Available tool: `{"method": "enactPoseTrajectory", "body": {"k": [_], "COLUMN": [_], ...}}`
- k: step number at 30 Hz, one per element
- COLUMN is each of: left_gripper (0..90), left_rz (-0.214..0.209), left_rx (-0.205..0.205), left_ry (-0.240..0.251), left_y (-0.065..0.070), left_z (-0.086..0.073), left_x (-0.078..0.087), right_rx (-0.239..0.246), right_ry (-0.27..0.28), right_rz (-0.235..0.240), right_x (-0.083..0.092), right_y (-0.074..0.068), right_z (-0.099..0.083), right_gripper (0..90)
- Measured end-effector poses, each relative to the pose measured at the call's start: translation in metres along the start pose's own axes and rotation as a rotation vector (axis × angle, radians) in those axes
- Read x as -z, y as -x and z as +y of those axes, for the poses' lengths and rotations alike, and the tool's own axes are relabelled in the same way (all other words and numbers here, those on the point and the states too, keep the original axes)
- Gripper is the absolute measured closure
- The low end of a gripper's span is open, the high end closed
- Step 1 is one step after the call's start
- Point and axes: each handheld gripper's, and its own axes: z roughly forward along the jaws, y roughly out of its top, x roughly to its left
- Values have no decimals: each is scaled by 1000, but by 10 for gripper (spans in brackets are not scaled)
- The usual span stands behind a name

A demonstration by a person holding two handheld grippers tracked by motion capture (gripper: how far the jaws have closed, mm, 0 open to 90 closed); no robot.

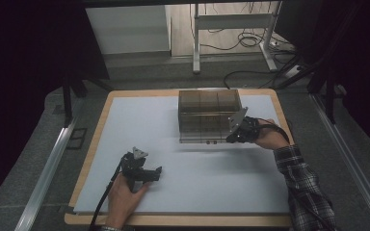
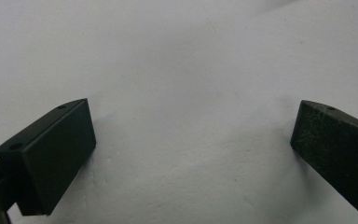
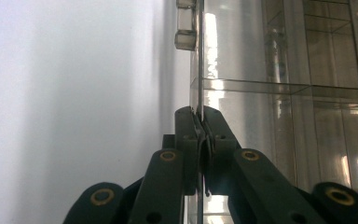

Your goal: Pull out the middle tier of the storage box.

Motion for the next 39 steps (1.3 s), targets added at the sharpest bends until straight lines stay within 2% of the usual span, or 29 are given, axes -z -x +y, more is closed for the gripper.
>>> {"method": "enactPoseTrajectory", "body": {"k": [5,10,15,18,21,26,39], "left_gripper": [0,0,0,0,0,0,0], "left_rz": [0,0,0,0,0,0,0], "left_rx": [0,0,0,0,0,1,0], "left_ry": [0,0,0,0,0,0,0], "left_y": [0,0,0,0,0,0,0], "left_z": [0,0,0,0,0,0,0], "left_x": [0,0,0,0,0,0,0], "right_rx": [25,26,26,31,30,28,-2], "right_ry": [-4,7,-7,-3,22,33,74], "right_rz": [-7,-7,-11,-25,-20,-23,-61], "right_x": [-2,-2,-2,-1,0,0,7], "right_y": [-3,-3,-4,-4,-5,-6,-13], "right_z": [2,0,0,0,0,2,5], "right_gripper": [857,852,840,817,803,778,710]}}
